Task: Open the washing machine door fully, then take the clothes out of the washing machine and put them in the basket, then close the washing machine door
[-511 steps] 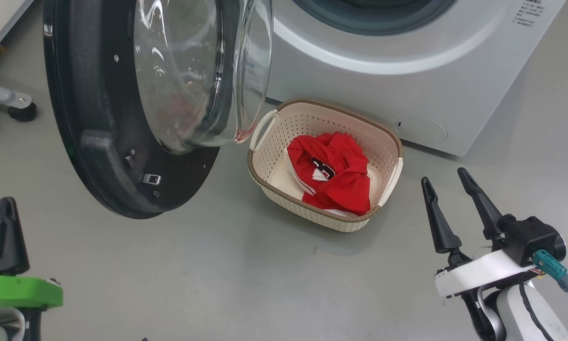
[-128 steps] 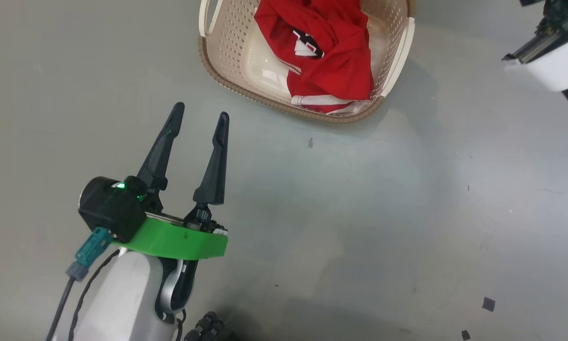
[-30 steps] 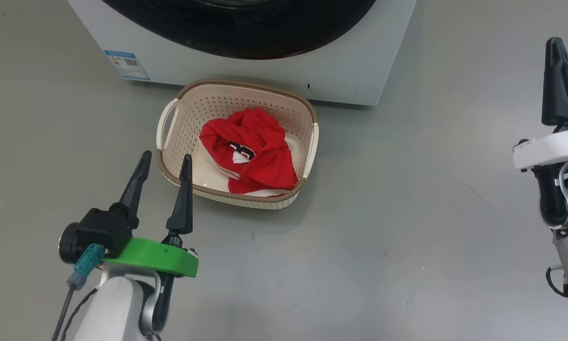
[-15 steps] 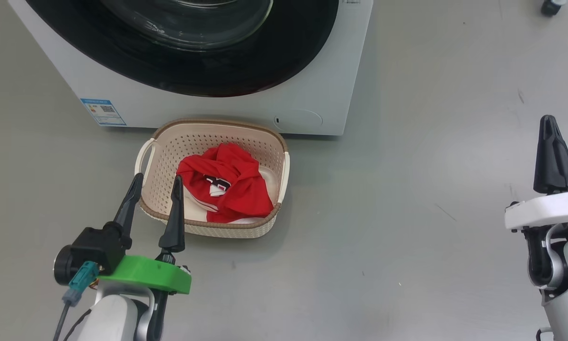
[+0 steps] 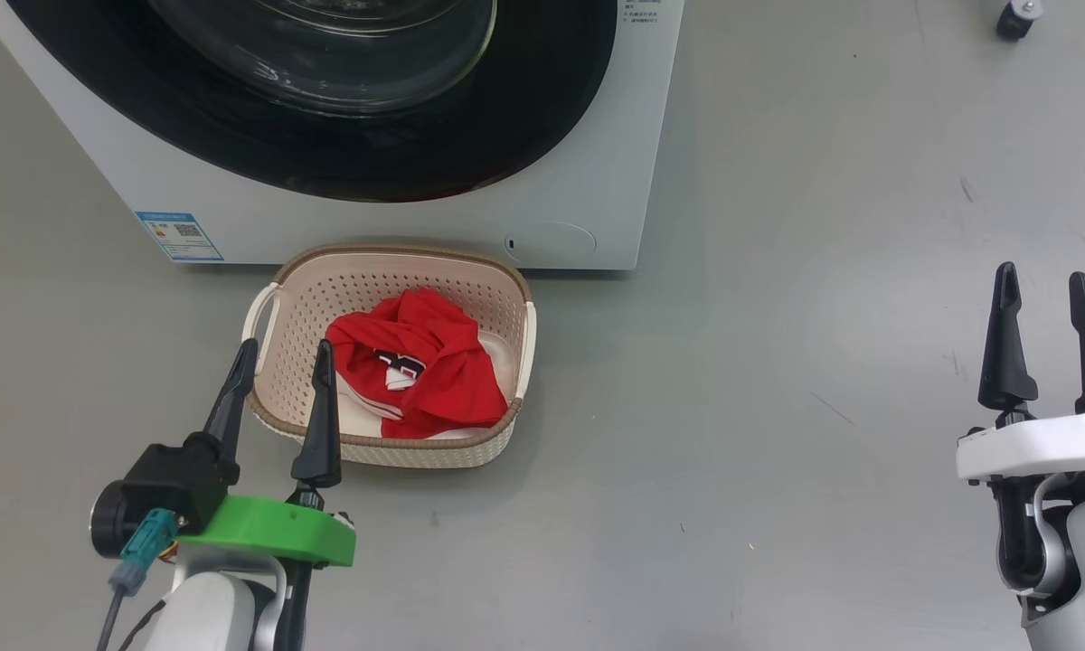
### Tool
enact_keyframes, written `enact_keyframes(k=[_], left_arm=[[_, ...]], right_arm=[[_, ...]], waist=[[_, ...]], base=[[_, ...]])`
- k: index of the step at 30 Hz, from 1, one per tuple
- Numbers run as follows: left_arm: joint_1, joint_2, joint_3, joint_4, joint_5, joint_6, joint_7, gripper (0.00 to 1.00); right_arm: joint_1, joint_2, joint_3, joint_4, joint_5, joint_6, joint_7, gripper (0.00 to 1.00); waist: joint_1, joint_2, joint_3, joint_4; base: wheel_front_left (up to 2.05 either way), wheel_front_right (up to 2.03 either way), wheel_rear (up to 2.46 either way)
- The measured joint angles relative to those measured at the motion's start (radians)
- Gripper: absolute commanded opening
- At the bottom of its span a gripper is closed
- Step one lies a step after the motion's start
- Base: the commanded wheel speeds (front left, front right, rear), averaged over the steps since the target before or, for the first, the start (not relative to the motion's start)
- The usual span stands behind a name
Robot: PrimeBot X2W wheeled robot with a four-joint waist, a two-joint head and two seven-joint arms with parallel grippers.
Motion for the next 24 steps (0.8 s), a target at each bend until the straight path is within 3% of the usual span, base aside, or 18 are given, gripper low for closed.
enact_keyframes(k=[24], left_arm=[[0.001,0.001,0.007,-0.027,0.034,-0.001,0.0,1.0]], right_arm=[[0.043,0.058,-0.053,-0.042,-0.068,0.037,0.0,1.0]], waist=[[0.0,0.0,-0.005,-0.009]], base=[[0.0,0.0,0.0]])
